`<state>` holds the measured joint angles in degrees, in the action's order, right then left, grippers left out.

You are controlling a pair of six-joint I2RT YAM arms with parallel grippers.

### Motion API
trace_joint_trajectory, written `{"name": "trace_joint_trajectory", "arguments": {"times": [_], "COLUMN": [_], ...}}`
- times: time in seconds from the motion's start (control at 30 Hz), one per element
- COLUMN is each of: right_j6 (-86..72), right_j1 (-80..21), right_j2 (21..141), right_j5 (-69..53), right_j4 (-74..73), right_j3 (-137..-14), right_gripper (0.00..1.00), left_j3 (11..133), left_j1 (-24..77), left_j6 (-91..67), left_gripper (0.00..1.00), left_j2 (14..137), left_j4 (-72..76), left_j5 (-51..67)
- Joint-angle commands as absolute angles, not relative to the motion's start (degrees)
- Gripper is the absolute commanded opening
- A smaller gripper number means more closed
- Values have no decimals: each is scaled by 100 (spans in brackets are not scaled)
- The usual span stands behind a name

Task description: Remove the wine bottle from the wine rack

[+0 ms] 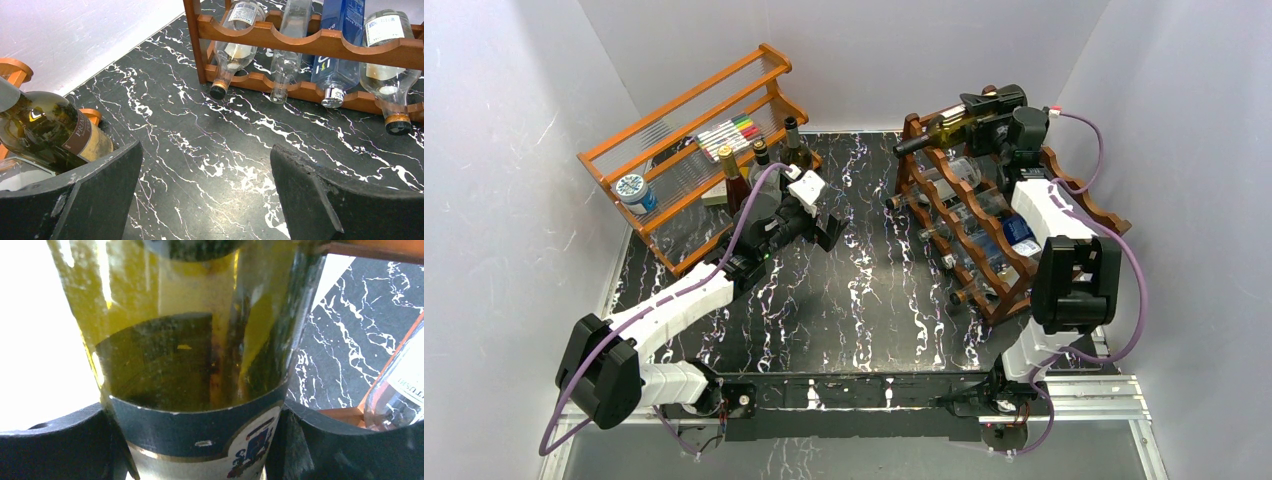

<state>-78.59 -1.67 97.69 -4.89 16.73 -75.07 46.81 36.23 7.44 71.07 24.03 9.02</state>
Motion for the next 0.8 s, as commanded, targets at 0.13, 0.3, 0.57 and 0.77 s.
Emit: {"name": "trace_joint_trajectory", "arguments": {"times": [0.13, 0.3, 0.57, 0.77], "right_j6": [-8303, -8339, -8504, -8524], "right_j1": [-92, -58, -35, 160], "right_j2": [9197, 9043, 8887, 8722], "right_j5": [-459, -460, -666, -716], "right_j4": [2702, 3064, 3460, 3452], "right_j3": [-7125, -6896, -6758, -6881], "right_gripper": [41, 39, 36, 35], "left_j3": [4697, 4711, 4704, 4704], "left_j1": [3659, 3656, 3656, 3665], "left_j6": [721, 705, 702, 685], "left_gripper": [98, 98, 98, 98], "left_j2": [7091, 7120, 7127, 7146], "left_j4": [2619, 2624, 2628, 2637], "left_j5": [991, 1002, 1004, 1024]}}
